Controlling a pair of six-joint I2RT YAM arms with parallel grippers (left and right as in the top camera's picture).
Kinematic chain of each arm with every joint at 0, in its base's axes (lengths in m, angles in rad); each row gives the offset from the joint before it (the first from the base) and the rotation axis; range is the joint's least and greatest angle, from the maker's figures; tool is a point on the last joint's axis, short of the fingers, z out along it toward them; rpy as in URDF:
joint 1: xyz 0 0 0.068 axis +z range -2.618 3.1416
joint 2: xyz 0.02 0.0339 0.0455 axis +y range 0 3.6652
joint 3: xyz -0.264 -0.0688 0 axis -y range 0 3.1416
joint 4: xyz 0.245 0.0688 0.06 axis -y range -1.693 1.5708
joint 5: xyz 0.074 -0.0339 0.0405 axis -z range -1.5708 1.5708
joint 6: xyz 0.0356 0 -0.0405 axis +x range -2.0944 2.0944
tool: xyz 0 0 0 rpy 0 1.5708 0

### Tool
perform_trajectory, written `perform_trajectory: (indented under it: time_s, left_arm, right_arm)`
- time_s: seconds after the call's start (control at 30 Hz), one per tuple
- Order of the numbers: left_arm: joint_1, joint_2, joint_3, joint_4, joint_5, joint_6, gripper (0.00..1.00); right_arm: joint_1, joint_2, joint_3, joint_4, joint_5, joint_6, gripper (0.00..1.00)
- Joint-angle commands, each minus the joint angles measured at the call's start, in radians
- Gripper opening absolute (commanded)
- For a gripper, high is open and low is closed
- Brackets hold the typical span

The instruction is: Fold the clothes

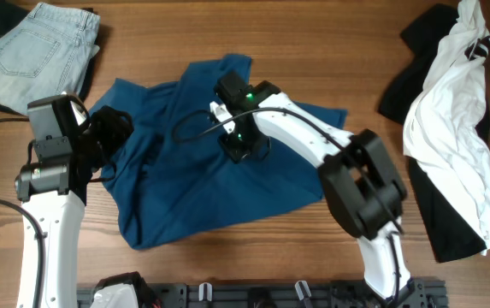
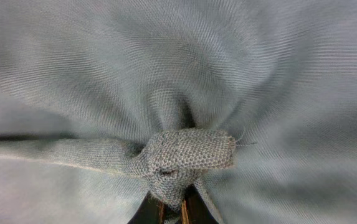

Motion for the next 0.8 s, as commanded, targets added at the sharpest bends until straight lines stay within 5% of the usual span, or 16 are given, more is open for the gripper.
perform_trajectory:
  time_s: [0.0, 0.27, 0.63, 0.67, 0.77]
  left_arm:
    - [-0.005, 0.002, 0.014, 0.001, 0.016, 0.024, 0.64]
    - [-0.005, 0.002, 0.014, 0.001, 0.016, 0.024, 0.62]
    - [-0.005, 0.002, 0.014, 0.001, 0.016, 0.024, 0.64]
    - [-0.005, 0.002, 0.014, 0.001, 0.016, 0.024, 0.64]
    - [-0.005, 0.002, 0.014, 0.001, 0.016, 0.024, 0.64]
  right_arm:
    - [-0.020, -0.168, 0.001, 0.002, 0.064, 0.008, 0.04]
    - [-0.062, -0.360, 0.001, -0.050, 0.134, 0.080, 0.04]
    - [-0.101, -0.361, 0.000, -0.142, 0.134, 0.056, 0.05]
    - [-0.101, -0.361, 0.000, -0.143, 0.133, 0.058, 0.07]
    - [-0.101, -0.361, 0.000, -0.146, 0.126, 0.060, 0.49]
